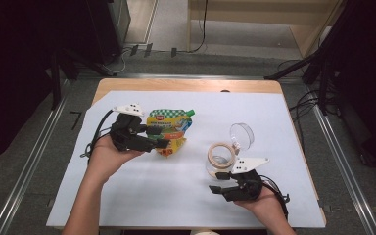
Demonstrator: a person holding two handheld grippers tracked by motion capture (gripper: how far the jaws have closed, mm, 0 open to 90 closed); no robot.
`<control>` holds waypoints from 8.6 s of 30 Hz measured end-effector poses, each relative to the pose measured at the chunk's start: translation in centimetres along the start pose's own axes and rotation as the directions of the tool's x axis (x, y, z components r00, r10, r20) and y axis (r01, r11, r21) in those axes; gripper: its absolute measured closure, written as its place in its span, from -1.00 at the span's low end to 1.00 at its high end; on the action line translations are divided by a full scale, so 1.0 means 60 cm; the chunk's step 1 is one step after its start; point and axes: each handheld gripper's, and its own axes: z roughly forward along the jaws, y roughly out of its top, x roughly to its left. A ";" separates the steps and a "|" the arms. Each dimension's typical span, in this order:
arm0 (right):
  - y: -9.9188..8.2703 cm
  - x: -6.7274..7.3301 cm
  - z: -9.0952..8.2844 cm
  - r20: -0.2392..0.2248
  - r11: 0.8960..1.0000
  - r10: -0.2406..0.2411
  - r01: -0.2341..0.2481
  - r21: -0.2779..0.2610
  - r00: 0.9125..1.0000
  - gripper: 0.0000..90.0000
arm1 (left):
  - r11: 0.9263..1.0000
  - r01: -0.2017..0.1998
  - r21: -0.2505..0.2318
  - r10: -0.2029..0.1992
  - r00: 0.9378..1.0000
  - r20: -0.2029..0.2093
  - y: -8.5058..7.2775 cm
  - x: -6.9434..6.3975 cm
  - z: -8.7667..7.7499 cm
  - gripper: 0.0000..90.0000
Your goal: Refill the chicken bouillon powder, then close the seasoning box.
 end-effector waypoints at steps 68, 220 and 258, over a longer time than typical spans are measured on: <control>0.005 0.045 0.070 -0.032 0.996 -0.050 0.047 -0.080 0.998 0.14 | 0.999 0.028 -0.029 -0.030 0.999 -0.042 -0.025 0.066 0.063 1.00; 0.121 0.117 0.104 -0.150 0.983 -0.053 0.025 -0.182 0.987 0.55 | 0.976 0.186 0.114 -0.205 0.961 0.188 0.100 -0.071 0.111 0.20; 0.130 0.119 0.114 -0.139 0.981 -0.100 0.074 -0.177 0.985 0.53 | 0.974 0.136 0.182 -0.158 0.981 0.113 0.124 -0.090 0.119 0.58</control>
